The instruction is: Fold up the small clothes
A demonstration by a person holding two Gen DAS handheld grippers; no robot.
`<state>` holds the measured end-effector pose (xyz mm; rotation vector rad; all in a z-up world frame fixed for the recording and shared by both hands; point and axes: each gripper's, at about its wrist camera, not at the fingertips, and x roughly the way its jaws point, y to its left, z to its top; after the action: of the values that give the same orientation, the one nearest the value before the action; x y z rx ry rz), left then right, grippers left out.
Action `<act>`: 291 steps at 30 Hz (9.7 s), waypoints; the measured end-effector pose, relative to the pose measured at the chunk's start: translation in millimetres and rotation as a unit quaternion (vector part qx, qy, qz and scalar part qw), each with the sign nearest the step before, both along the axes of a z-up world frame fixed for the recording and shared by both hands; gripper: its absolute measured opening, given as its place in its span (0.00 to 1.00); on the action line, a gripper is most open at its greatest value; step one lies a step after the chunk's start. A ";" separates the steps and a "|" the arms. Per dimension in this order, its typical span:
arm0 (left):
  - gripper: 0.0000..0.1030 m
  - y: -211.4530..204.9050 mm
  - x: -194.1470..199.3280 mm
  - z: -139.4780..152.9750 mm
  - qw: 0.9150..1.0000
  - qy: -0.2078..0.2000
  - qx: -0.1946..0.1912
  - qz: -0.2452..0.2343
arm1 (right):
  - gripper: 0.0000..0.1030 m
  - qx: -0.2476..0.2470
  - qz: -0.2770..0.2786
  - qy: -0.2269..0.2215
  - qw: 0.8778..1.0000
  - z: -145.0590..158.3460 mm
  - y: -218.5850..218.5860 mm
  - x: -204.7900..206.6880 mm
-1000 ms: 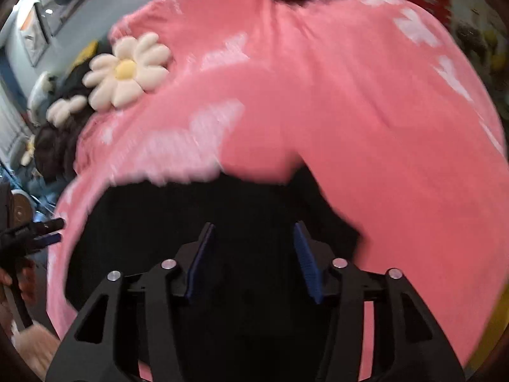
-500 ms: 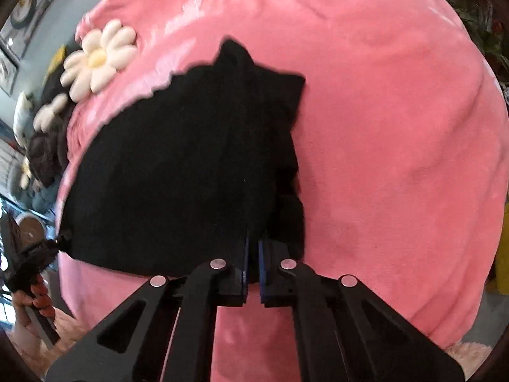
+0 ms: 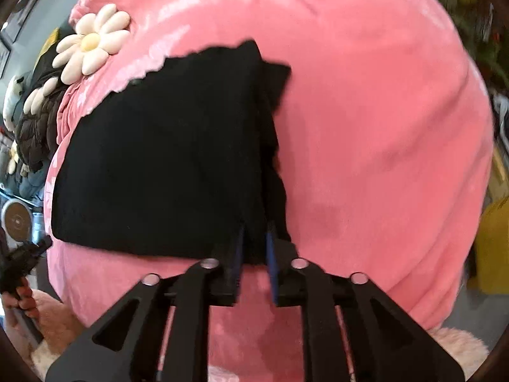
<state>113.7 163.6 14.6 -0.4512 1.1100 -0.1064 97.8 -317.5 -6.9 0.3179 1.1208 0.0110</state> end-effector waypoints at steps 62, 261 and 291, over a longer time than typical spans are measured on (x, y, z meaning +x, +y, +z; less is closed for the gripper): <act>0.82 -24.4 16.1 -34.7 0.999 0.025 -0.010 0.026 | 0.66 0.108 -0.071 0.006 0.992 -35.3 -15.3 15.9; 0.75 -192.7 -30.4 -12.5 0.984 0.060 0.060 -0.153 | 0.09 0.029 0.169 -0.046 0.984 47.7 107.8 97.5; 0.75 -219.9 -68.1 4.8 0.978 0.039 0.041 -0.200 | 0.04 0.048 0.008 0.033 0.998 -1.7 14.5 -68.5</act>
<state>45.6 -56.3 19.5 -0.1537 1.2663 -0.3984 29.2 -303.0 -8.6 0.3970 1.1910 0.0680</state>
